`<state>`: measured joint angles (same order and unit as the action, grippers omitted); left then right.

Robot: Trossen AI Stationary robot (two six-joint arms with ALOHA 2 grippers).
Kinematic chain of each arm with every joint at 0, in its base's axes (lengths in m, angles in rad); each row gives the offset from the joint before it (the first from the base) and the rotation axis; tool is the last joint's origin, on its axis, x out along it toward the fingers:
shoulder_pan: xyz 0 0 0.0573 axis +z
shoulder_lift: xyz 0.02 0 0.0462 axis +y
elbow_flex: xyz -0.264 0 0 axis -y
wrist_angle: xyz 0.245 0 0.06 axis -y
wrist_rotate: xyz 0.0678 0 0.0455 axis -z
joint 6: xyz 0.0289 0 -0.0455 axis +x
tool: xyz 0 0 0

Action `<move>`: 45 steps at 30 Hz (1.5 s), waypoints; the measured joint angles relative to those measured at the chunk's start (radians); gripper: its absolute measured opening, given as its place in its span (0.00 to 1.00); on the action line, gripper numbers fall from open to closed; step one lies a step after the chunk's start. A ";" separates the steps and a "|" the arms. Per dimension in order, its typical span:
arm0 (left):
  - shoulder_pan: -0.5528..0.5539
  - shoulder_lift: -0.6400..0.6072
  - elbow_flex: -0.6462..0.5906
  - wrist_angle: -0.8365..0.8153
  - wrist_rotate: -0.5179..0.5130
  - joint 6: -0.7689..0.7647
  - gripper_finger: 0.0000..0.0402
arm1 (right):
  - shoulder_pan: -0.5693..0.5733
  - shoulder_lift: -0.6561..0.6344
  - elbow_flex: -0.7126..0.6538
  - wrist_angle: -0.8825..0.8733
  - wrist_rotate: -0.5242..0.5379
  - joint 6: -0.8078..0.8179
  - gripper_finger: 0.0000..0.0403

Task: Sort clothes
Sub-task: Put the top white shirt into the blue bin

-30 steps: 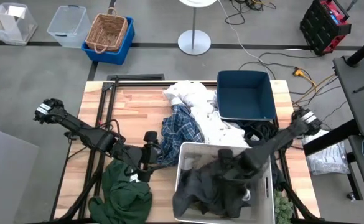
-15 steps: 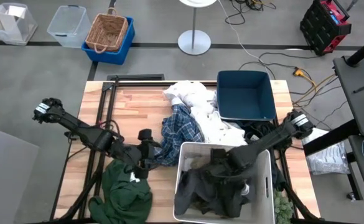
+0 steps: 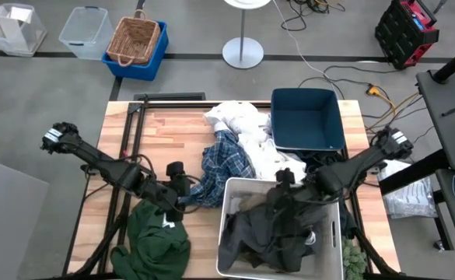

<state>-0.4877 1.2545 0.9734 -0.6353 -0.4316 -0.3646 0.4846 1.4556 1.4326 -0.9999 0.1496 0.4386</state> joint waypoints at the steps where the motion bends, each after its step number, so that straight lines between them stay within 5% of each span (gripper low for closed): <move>1: -0.004 -0.001 0.005 -0.015 0.008 -0.012 0.72 | 0.003 -0.019 0.000 -0.002 0.024 -0.001 0.48; 5: -0.002 -0.002 0.011 -0.028 -0.048 -0.035 0.72 | 0.007 -0.105 0.000 -0.049 0.180 0.007 0.53; 9: 0.021 0.000 0.013 -0.027 -0.217 0.010 0.72 | -0.023 -0.201 0.000 -0.096 0.347 0.088 0.54; 15: 0.178 -0.020 0.014 0.004 -0.298 0.202 0.72 | -0.110 -0.321 0.000 -0.132 0.352 0.120 0.53; 19: 0.407 -0.029 0.014 0.046 -0.089 0.438 0.71 | -0.133 -0.364 0.000 -0.131 0.352 0.078 0.53; 25: 0.880 -0.029 0.014 0.145 0.426 0.750 0.67 | -0.134 -0.363 0.000 -0.130 0.346 0.061 0.53; 30: 1.233 0.048 0.014 0.287 0.826 0.832 0.64 | -0.134 -0.320 0.000 -0.131 0.340 0.059 0.53; 35: 1.368 0.169 0.014 0.433 0.999 0.816 0.63 | -0.134 -0.289 0.000 -0.130 0.323 0.060 0.53; 45: 1.364 0.388 0.070 0.502 0.989 0.862 0.63 | -0.134 -0.281 0.000 -0.129 0.315 0.074 0.53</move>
<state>0.8761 1.6425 1.0431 -0.1329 0.5574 0.4971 0.3508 1.1743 1.4330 -1.1286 0.4645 0.5125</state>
